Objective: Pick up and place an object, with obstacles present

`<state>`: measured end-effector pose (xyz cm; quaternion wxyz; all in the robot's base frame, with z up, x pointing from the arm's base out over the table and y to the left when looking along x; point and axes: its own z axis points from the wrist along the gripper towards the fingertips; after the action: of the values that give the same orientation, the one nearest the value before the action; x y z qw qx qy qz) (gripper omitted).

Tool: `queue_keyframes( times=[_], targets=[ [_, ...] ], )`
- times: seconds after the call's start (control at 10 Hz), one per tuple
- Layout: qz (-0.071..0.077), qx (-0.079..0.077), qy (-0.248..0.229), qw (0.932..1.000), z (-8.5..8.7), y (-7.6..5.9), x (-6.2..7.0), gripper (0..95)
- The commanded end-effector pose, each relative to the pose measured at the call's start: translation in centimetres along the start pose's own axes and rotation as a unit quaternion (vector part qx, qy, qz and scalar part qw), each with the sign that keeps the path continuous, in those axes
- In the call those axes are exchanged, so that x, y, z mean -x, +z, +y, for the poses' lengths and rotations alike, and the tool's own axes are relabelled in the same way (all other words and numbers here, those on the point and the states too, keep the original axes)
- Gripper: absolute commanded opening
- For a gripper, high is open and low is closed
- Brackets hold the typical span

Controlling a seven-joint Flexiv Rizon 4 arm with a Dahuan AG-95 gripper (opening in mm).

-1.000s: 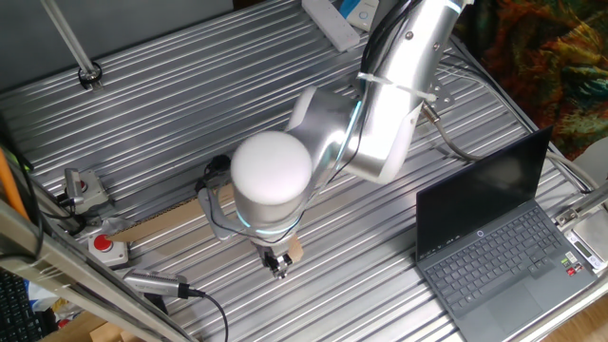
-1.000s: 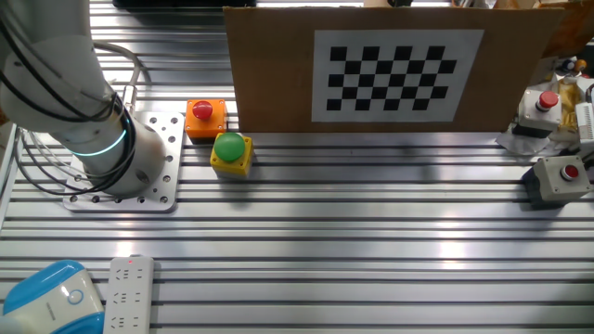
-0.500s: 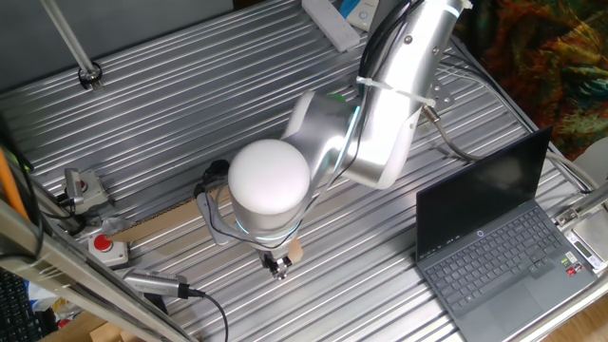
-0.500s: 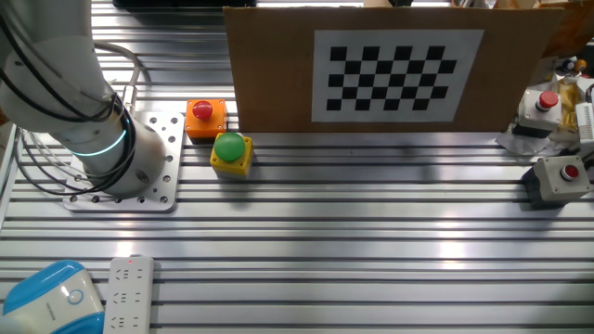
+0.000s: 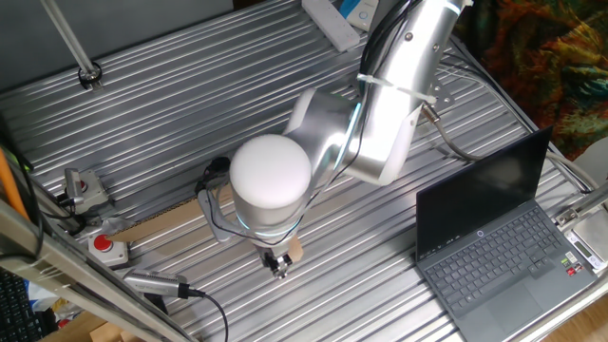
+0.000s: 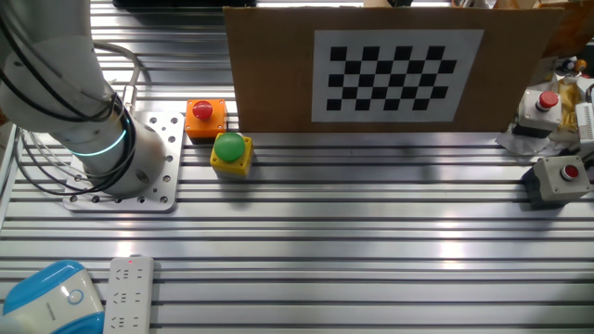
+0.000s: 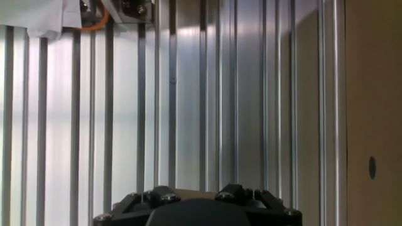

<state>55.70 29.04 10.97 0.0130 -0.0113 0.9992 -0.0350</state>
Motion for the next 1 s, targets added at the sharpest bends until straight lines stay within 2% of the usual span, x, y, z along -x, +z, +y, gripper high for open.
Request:
queue_keyframes(
  times=[0.1, 1.0],
  targets=[
    [-0.001, 0.000, -0.001, 1.0000, 0.0, 0.1, 0.1, 0.0],
    [-0.016, -0.008, 0.000, 0.9998, 0.4, 4.0, 0.0, 0.0]
  ],
)
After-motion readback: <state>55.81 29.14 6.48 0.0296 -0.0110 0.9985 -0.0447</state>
